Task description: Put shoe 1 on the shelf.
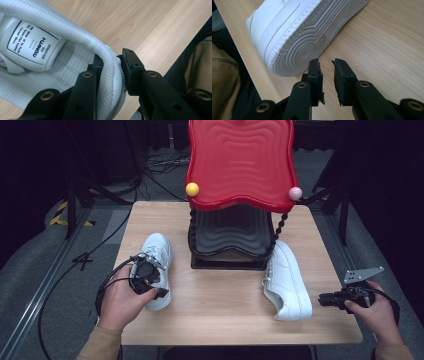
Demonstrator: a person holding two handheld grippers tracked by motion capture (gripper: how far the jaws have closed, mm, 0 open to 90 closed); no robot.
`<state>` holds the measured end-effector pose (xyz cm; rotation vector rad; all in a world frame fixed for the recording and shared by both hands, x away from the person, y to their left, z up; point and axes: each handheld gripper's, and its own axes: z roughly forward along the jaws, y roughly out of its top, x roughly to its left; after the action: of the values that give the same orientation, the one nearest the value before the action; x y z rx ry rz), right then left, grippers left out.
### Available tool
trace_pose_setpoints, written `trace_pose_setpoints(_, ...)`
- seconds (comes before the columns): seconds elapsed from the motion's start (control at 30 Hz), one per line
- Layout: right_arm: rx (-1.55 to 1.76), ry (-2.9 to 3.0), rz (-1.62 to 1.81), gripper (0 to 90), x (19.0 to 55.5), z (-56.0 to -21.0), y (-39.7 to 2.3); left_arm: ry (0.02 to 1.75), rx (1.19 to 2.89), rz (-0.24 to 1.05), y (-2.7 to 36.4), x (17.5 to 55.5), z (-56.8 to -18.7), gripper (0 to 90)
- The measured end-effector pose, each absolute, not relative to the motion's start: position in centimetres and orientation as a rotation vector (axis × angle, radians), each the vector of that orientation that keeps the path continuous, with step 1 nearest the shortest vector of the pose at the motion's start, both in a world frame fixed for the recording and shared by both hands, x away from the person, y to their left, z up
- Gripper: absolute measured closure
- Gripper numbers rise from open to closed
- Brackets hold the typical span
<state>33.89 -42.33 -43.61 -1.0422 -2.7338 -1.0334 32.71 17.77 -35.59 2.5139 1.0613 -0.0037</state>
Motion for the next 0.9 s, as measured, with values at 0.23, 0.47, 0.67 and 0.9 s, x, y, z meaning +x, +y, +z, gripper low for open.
trace_pose_setpoints(0.23, -1.032, -2.735, -1.009, 75.1, 34.2, -44.0, -42.0, 1.068, 2.478, 0.034, 18.2, 33.2, -32.8, 74.3)
trace_pose_setpoints(0.47, -1.029, -2.734, -1.008, 75.2, 34.4, -44.2, -41.9, 1.088, 2.491, 0.089, 18.4, 33.5, -30.0, 74.1)
trace_pose_setpoints(0.67, -1.028, -2.735, -0.993, 74.8, 34.5, -44.4, -41.7, 1.088, 2.453, 0.082, 18.7, 33.4, -28.0, 73.6)
trace_pose_setpoints(0.9, -1.029, -2.731, -0.991, 74.8, 34.4, -44.5, -41.6, 1.069, 2.452, 0.133, 17.9, 33.5, -25.4, 73.5)
